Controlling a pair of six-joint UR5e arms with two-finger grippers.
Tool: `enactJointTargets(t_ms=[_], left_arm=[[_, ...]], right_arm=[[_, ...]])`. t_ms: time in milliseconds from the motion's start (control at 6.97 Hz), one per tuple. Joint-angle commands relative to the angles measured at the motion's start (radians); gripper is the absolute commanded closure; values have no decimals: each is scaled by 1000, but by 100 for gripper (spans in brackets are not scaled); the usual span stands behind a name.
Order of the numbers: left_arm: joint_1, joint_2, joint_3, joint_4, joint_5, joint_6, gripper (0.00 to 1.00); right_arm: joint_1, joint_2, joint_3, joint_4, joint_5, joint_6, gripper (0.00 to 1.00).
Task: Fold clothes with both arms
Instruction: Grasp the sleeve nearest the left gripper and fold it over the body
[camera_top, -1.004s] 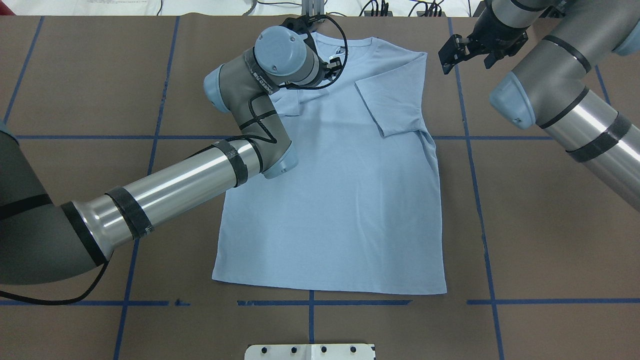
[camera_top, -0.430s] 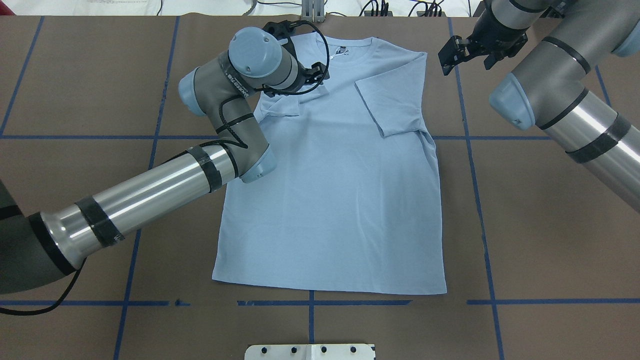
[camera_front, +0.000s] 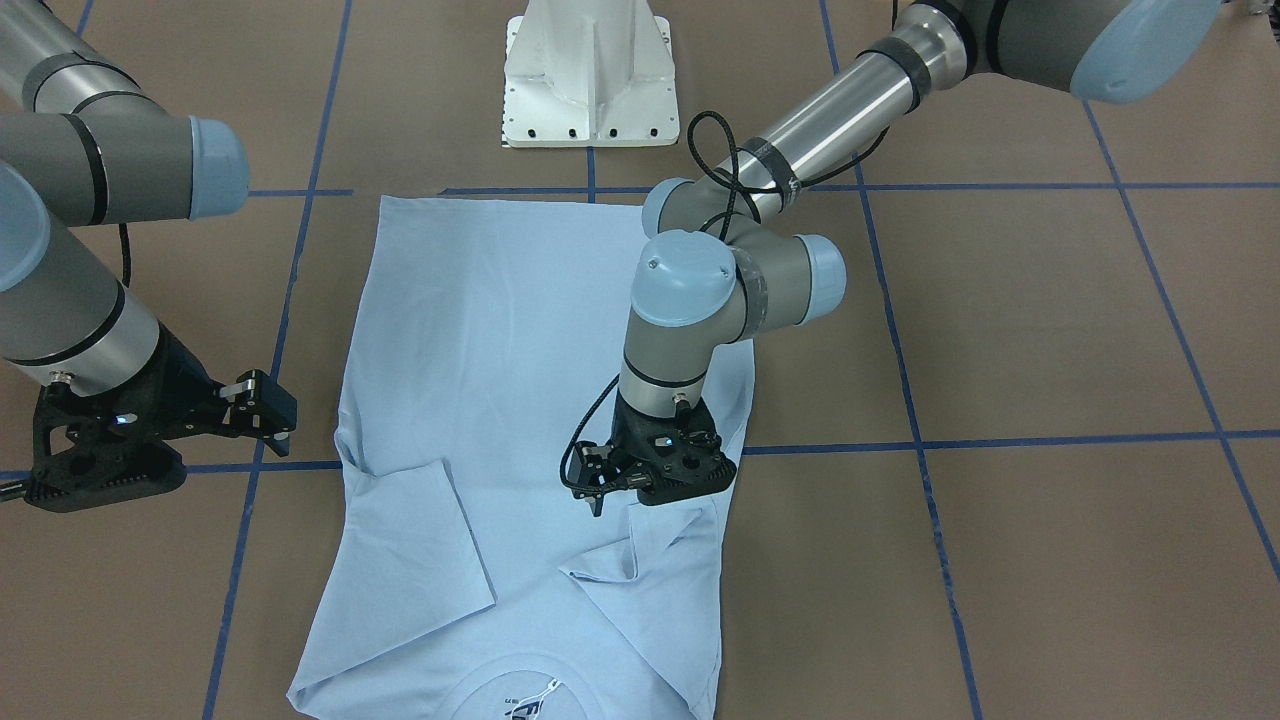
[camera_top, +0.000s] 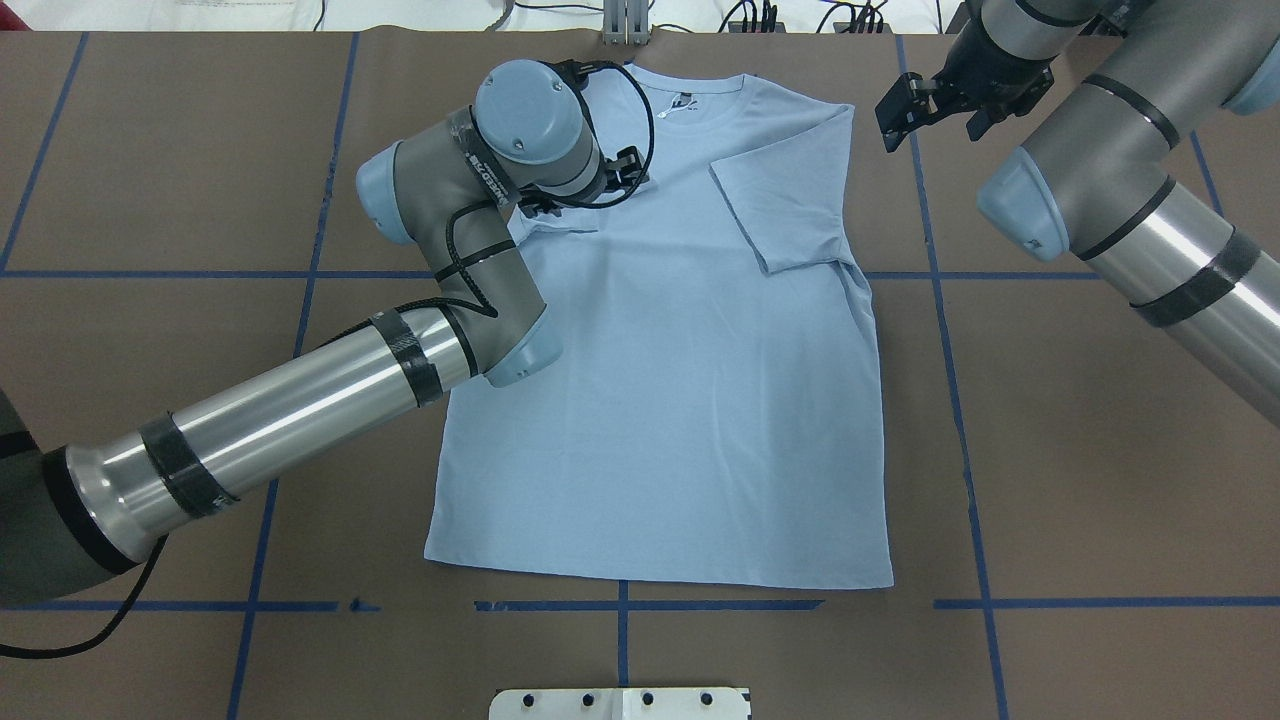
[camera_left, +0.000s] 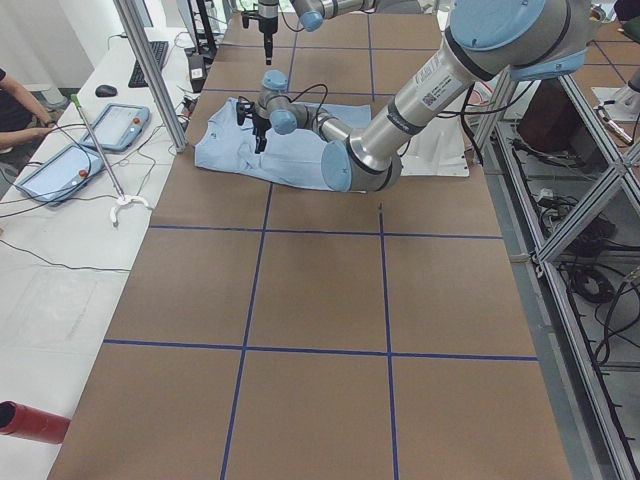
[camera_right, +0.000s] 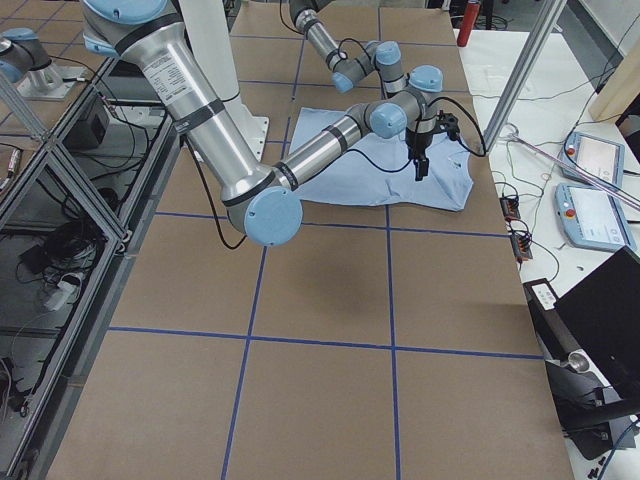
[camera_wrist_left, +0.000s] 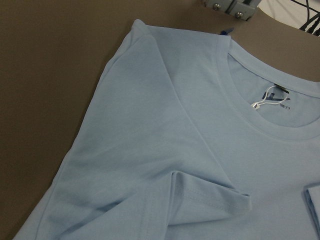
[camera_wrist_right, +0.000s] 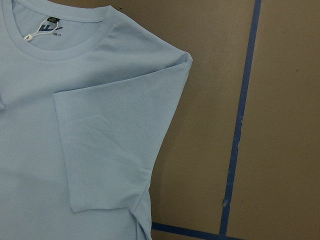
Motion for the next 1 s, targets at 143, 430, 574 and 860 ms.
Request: enactJointTargets(t_ms=[143,430,574,860], left_arm=[[43,-95,117,85,126,-3,18],[43,-92,152,84,202,17,31],[43,-92,159,84,206,26,34],[60,-98,160,84,203,28,41]], right_arm=[[1,1,-1,-2,0,0,0],[-1,-2,-4,-2,0,0,0],[-1,-2,-4,-2,2,2,0],[1,-2,-5,-2,2,0,0]])
